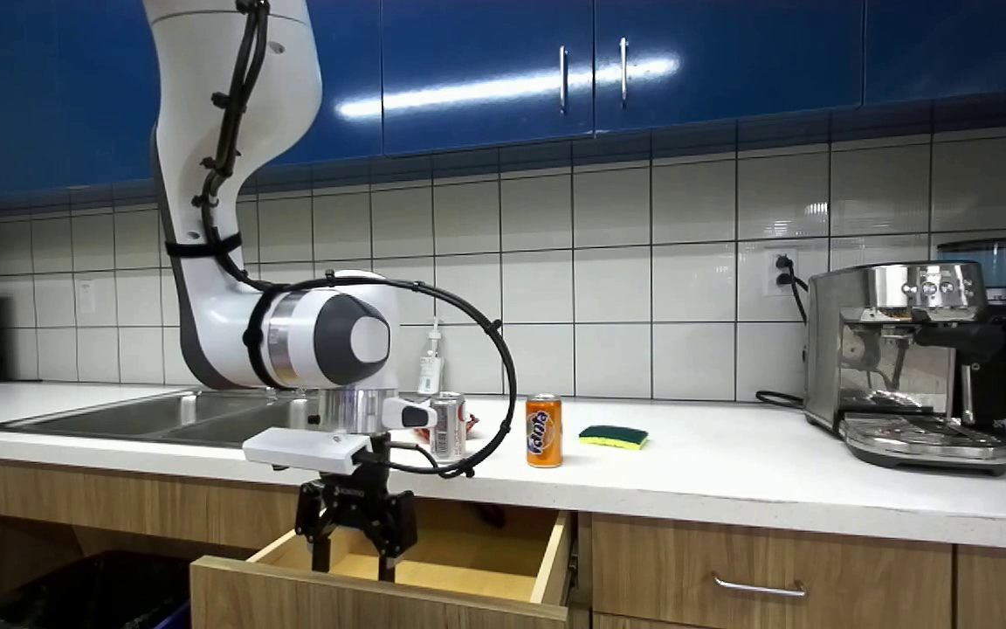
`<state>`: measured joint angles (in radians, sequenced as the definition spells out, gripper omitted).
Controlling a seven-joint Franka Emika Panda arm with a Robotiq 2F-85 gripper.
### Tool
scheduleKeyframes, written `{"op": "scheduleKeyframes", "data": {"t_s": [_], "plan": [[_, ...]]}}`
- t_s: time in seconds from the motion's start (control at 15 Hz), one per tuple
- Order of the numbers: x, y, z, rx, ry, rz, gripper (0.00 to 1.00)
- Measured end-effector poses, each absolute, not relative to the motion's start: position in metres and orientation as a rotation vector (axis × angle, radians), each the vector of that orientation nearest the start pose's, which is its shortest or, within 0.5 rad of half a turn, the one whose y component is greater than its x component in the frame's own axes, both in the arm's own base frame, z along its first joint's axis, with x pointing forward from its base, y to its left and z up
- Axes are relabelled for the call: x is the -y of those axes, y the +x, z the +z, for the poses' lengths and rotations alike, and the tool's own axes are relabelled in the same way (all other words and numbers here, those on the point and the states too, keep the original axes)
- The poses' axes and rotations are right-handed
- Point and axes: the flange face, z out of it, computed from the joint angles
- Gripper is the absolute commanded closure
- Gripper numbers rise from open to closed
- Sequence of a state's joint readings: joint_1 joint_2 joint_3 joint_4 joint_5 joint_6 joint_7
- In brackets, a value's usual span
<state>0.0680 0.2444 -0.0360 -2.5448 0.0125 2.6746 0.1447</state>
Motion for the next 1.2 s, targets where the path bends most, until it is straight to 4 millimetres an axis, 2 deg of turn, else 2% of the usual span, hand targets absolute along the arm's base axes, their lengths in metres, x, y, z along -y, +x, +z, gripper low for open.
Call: {"op": "scheduleKeyframes", "data": {"t_s": [1.2], "plan": [[-0.012,0.408,0.168,-0.176,-3.140,0.408,0.00]]}}
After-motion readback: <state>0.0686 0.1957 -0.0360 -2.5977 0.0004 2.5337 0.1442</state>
